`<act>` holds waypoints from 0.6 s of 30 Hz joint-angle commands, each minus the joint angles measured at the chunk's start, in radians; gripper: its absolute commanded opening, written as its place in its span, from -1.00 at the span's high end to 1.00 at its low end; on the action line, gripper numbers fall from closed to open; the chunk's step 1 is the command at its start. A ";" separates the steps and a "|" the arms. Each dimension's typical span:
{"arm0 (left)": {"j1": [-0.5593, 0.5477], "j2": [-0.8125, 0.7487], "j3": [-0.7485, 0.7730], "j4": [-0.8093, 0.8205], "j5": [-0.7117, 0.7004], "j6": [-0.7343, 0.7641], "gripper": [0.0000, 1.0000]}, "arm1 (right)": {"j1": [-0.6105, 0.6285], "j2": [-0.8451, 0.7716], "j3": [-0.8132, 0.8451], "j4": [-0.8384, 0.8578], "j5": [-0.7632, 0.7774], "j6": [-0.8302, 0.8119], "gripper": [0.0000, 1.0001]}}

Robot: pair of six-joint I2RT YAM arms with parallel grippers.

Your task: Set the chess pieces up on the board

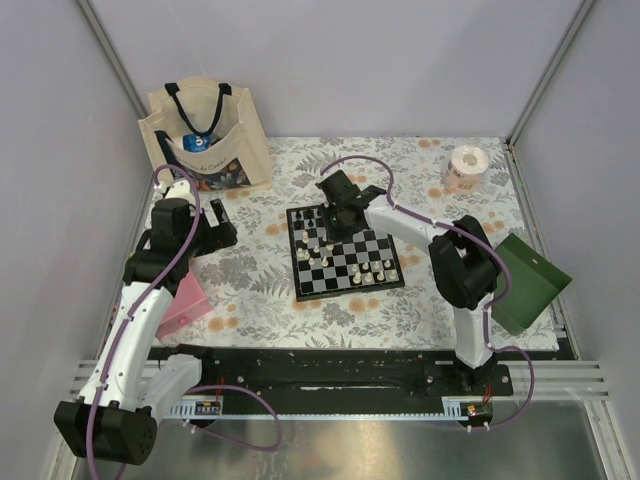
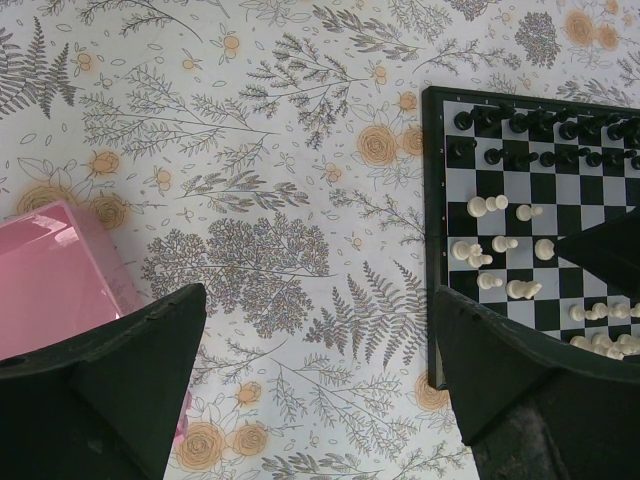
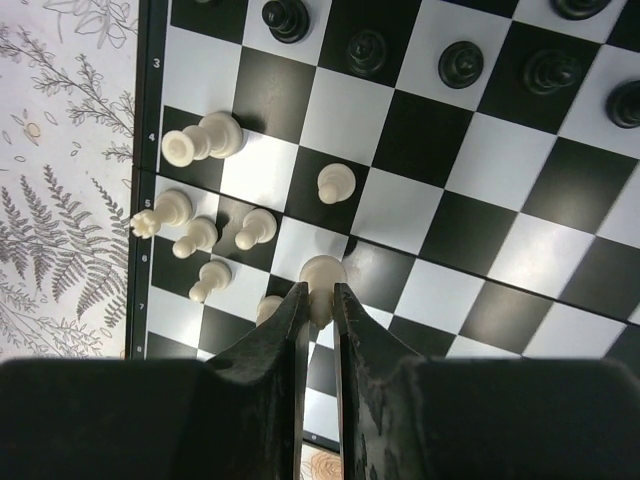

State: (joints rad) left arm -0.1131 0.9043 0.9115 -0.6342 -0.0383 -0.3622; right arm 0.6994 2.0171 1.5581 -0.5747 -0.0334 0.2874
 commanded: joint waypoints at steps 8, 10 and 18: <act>0.004 -0.015 0.000 0.036 -0.006 0.009 -0.98 | 0.009 -0.181 -0.047 -0.007 0.087 -0.022 0.88; 0.004 -0.015 0.001 0.037 -0.006 0.009 -0.98 | 0.009 -0.204 -0.058 -0.011 0.098 -0.027 0.89; 0.006 -0.013 0.001 0.037 -0.006 0.009 -0.98 | 0.008 -0.313 -0.098 -0.010 0.151 -0.022 0.93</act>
State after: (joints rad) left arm -0.1131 0.9043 0.9115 -0.6342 -0.0383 -0.3622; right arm 0.6998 1.7981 1.4738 -0.5819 0.0704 0.2741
